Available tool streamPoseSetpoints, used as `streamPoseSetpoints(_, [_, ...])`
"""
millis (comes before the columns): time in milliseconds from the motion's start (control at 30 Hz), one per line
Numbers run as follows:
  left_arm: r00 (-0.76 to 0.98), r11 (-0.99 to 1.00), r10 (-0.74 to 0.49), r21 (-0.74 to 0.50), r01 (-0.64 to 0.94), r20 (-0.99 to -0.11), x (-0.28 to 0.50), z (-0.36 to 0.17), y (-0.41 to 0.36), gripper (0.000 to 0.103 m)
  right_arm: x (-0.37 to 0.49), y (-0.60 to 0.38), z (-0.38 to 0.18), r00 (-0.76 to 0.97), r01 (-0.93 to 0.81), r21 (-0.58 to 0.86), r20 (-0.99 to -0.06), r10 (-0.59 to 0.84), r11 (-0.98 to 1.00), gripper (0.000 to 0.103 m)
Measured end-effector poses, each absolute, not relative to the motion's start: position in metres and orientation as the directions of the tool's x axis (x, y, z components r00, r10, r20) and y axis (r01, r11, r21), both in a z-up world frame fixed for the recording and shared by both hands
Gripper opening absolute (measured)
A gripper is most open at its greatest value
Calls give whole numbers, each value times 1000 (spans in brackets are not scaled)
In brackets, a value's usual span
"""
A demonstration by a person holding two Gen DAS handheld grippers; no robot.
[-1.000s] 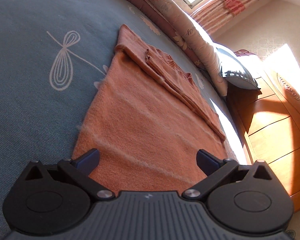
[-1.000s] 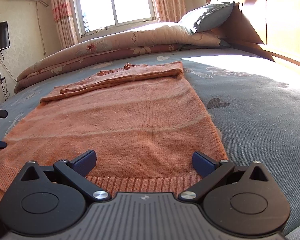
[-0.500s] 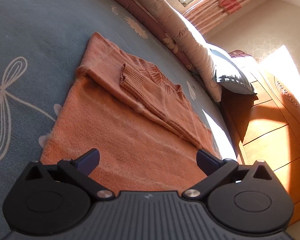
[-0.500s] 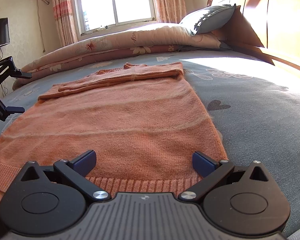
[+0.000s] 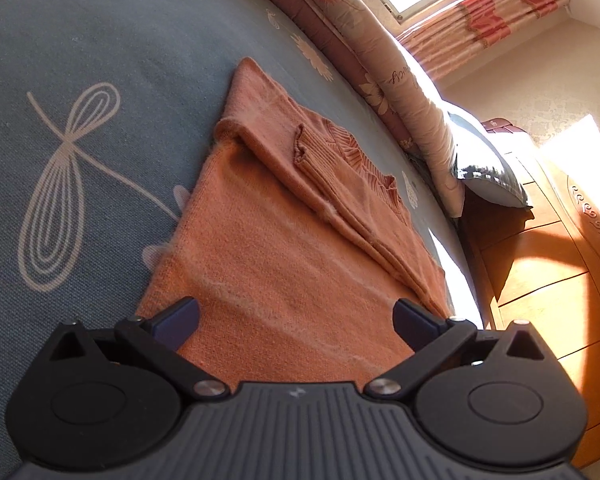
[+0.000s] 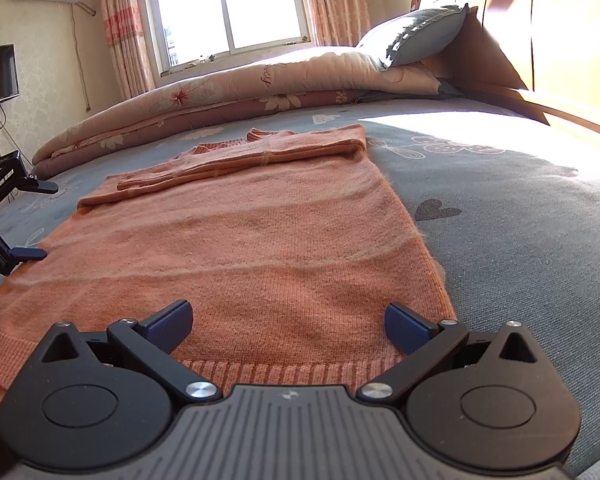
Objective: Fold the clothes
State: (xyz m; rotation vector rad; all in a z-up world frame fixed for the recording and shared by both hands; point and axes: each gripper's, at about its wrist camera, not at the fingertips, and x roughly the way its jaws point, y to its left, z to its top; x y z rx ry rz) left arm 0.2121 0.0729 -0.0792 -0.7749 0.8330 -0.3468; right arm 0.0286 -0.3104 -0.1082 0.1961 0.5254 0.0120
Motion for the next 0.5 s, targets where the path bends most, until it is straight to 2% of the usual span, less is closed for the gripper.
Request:
streamPoseSetpoints(300, [584, 698, -599, -714, 46, -548, 161, -78, 63, 102, 29, -308, -109, 866, 40, 176, -497, 54, 984, 103])
streamPoseSetpoints(500, [593, 698, -590, -715, 34, -548, 124, -89, 70, 102, 28, -306, -108, 864, 40, 158, -501, 45, 987, 103])
